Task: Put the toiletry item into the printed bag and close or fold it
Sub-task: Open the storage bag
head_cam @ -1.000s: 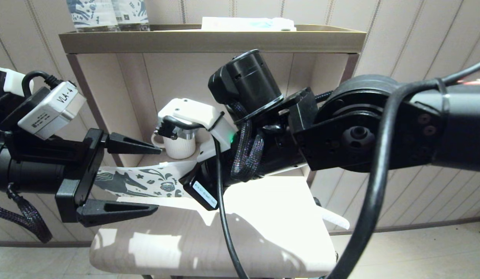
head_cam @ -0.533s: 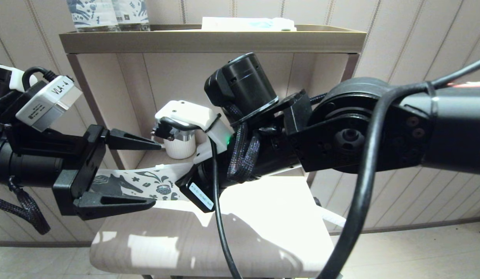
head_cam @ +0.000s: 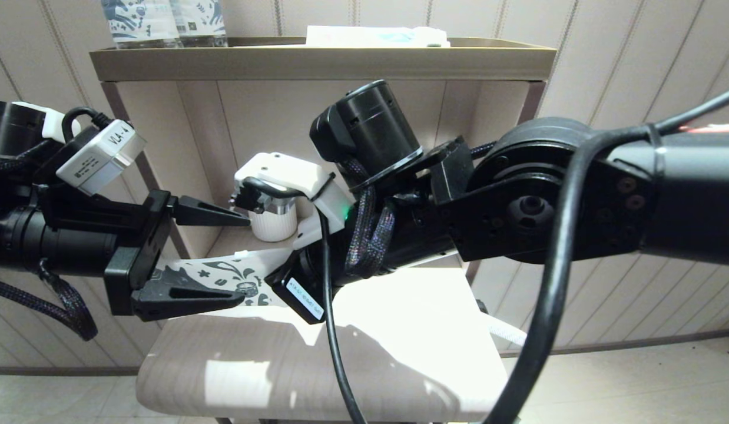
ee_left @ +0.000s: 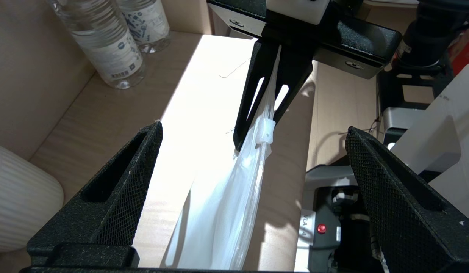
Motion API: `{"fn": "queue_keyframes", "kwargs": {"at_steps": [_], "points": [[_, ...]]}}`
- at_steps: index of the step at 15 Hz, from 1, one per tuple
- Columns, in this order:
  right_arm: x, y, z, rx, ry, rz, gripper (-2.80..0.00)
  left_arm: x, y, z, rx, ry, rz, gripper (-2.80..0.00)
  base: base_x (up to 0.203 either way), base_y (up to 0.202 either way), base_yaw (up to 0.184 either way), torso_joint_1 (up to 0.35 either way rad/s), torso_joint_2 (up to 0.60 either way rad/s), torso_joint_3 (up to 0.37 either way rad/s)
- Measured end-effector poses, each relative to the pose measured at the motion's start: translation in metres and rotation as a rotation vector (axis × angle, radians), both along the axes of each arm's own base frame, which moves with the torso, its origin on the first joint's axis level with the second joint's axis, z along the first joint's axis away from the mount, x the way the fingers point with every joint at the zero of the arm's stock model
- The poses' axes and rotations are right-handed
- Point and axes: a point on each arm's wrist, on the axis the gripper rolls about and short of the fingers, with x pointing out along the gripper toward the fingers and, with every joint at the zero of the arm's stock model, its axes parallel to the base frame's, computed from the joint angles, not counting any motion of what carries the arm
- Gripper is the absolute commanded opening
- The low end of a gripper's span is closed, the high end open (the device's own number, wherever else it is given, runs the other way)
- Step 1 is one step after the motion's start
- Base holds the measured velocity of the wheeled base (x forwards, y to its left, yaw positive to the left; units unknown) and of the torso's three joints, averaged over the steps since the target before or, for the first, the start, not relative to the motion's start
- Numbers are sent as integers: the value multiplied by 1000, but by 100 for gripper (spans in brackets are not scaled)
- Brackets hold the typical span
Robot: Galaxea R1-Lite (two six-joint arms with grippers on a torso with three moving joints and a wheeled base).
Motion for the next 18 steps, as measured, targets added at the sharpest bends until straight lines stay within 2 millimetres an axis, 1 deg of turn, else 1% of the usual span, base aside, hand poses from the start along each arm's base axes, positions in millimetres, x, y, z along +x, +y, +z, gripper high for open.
{"fn": "queue_keyframes", "kwargs": {"at_steps": [7,8,18], "points": [[0,1,1,2,0,1,-280,2,0,0,-7,6,-9,0,0,0,0,0,0,0],[0,1,1,3,-1,1,-280,2,0,-1,-7,7,-9,-280,0,0,0,0,0,0],[1,2,-1,2,-1,0,-280,3,-1,-1,-28,26,-30,-280,0,0,0,0,0,0]]}}
